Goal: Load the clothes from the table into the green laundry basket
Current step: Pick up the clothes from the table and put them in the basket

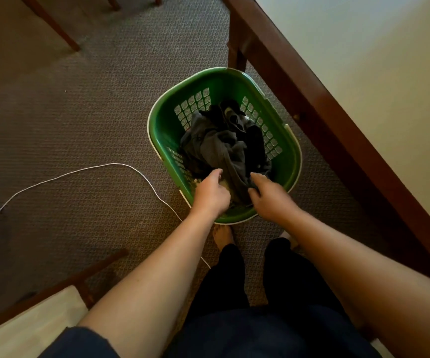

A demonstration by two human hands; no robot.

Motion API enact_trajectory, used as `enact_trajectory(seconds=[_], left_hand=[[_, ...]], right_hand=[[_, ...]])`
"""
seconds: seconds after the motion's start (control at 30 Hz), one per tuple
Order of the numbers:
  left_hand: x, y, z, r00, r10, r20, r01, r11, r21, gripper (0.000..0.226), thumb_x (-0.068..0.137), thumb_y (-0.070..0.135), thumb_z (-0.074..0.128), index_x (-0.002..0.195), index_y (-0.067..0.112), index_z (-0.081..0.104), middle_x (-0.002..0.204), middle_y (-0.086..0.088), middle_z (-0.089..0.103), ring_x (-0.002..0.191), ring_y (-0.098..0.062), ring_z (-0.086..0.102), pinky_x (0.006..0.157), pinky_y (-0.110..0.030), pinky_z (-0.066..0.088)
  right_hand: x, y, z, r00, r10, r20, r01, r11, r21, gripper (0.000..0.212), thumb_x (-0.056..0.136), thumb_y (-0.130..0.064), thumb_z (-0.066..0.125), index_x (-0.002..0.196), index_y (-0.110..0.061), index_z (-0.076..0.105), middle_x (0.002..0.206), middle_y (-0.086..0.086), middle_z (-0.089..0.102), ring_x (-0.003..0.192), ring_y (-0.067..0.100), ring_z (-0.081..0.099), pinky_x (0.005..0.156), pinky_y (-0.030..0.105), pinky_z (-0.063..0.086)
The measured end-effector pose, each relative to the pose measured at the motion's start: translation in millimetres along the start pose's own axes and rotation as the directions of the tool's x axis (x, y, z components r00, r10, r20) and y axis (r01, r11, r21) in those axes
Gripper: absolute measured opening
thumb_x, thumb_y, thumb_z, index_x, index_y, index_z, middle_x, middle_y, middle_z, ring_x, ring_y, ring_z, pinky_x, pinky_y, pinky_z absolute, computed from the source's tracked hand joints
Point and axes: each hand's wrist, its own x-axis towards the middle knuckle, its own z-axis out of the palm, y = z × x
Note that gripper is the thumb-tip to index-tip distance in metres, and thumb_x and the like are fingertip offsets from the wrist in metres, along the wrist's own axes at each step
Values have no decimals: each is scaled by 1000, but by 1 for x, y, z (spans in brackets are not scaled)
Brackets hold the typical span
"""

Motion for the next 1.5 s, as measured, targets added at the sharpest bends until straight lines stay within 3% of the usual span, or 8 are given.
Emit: enact_trajectory(seconds=[0.3,0.8,1.0,1.13,1.27,1.33,1.43,1.5], left_hand=[[-59,88,5,927,375,19,-373,926,-65,51,107,10,42,157,20,44,157,1,49,138,-8,48,110,-14,36],[-148,294,144,570,739,359,-758,642,-119,48,108,10,45,154,26,46,153,4,55,140,-7,52,118,-34,43],[-170,343,233,507,721,472,-791,607,-79,46,109,16,47,154,26,46,145,8,57,121,-6,65,104,-34,53],[-174,363,280,493,682,540,-792,609,-47,49,107,17,49,155,26,44,136,8,63,115,-5,66,84,-15,54],[-174,376,317,521,618,588,-778,628,30,55,102,26,55,155,30,41,132,8,64,103,-3,70,86,-28,63],[-173,381,331,537,594,599,-776,627,74,61,98,32,57,156,31,39,145,5,58,112,-9,69,92,-36,62],[-177,390,345,545,596,590,-800,581,152,57,105,26,58,158,29,38,138,11,50,110,-9,65,91,-28,59],[-178,393,353,538,612,579,-813,559,165,54,104,27,59,155,31,42,139,10,53,107,-9,67,90,-28,58]], right_hand=[[-85,-16,-70,944,-101,-313,188,946,263,51,104,-28,51,154,-22,40,154,-6,46,141,4,40,119,31,35],[-230,90,-207,512,172,-842,221,920,322,47,106,-25,48,152,-20,43,152,-4,48,137,-1,38,109,13,26],[-261,188,-252,376,379,-845,103,890,444,55,103,-35,51,154,-19,37,159,1,37,146,14,32,114,24,25],[-267,264,-266,470,536,-701,-171,835,523,89,95,-51,59,161,-23,6,169,4,9,153,26,17,121,48,26],[-271,312,-271,491,582,-648,-244,806,539,94,88,-35,71,160,-25,11,156,13,38,137,34,44,110,47,42],[-275,322,-279,389,626,-676,-202,774,600,88,86,-32,74,157,-27,23,147,14,48,130,36,50,103,48,45],[-281,338,-284,177,751,-636,-345,652,675,110,71,-54,82,155,-30,16,156,13,28,135,43,35,103,60,38],[-287,351,-281,213,839,-500,-305,543,782,120,67,-60,83,157,-29,9,156,15,29,137,43,36,107,60,38]])
